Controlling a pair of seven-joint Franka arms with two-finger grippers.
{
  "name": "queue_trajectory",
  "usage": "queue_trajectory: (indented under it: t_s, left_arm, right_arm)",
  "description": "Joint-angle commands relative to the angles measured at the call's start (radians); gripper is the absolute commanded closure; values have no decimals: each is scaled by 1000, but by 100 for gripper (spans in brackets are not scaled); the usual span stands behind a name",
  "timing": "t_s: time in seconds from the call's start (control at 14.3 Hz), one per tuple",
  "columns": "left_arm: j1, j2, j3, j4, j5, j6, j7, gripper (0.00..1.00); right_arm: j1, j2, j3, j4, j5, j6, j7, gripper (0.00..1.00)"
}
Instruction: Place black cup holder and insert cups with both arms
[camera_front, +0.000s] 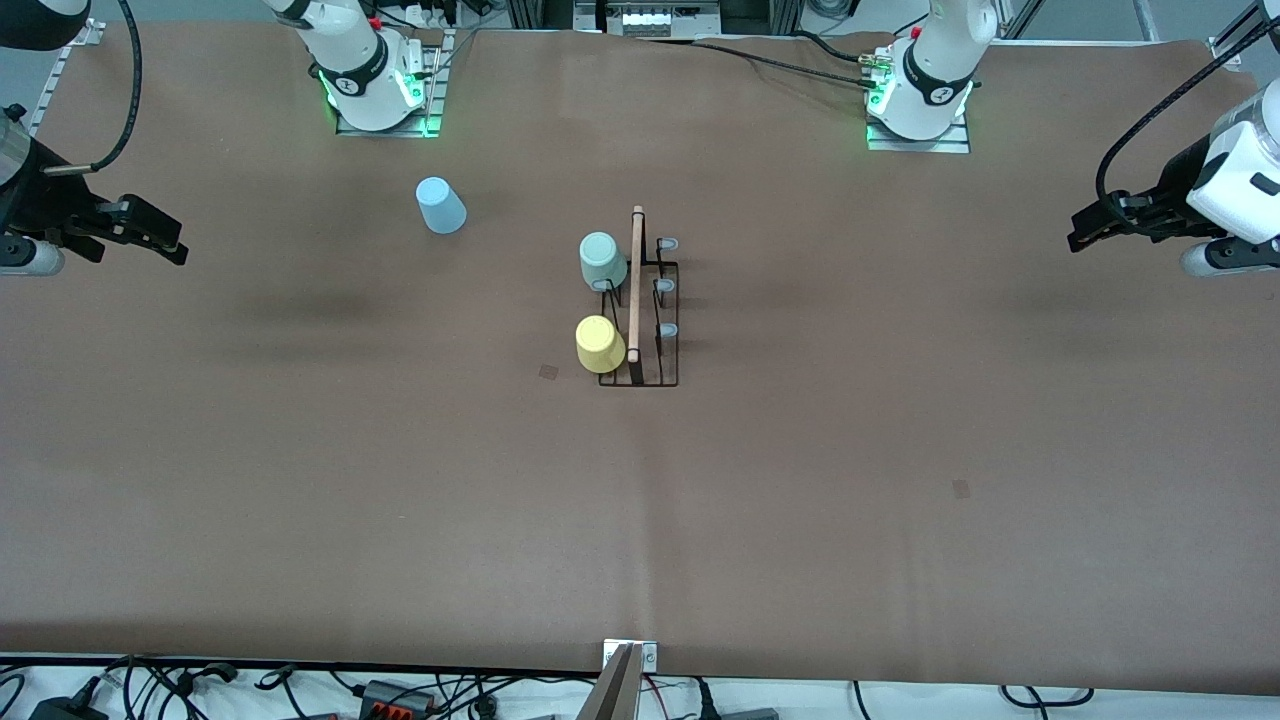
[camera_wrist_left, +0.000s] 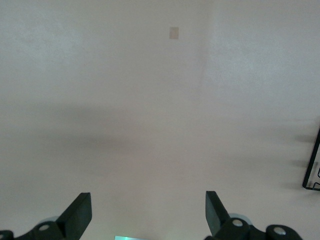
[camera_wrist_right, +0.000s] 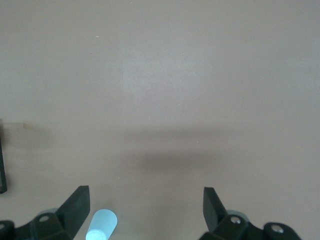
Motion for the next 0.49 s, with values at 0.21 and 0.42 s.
queue_trajectory:
  t_s: [0.21,0.42]
  left_arm:
    - [4,12,-9,23,-24,-7,3,0]
    - [5,12,-9,23,-24,-7,3,0]
  right_arm:
    - [-15,-22,10,-20,-3,-4,-14,0]
    - [-15,-25,10,-22,-3,-8,-16,0]
